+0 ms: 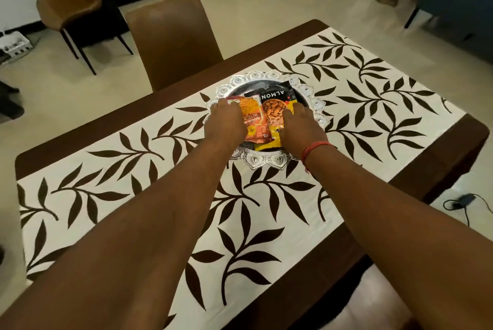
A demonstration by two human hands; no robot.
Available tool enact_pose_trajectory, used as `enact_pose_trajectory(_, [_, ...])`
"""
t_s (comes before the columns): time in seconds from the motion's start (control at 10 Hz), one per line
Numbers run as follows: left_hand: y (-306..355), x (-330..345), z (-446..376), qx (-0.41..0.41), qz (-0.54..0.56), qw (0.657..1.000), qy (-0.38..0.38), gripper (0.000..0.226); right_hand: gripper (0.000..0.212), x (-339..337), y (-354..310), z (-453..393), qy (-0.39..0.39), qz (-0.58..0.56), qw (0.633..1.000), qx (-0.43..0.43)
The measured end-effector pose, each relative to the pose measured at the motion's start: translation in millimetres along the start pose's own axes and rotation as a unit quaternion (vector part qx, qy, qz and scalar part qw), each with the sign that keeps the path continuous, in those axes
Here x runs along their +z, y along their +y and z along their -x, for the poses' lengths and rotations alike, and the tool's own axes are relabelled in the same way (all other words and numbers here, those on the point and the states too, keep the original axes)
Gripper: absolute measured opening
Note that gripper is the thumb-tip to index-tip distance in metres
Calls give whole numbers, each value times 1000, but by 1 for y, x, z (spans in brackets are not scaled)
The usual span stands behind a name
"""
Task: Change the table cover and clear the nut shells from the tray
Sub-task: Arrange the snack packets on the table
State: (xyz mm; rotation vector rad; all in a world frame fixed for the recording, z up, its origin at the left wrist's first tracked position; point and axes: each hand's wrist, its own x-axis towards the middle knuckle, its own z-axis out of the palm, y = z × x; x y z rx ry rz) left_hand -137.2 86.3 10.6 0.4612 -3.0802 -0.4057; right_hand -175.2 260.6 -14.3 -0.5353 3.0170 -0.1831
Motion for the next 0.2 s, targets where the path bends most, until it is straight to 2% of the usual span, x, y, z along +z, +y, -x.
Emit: enact_pose_trajectory(0.2, [-23, 3, 20, 73, -23, 997, 14, 49, 47, -12, 0, 5, -13, 53, 998, -24])
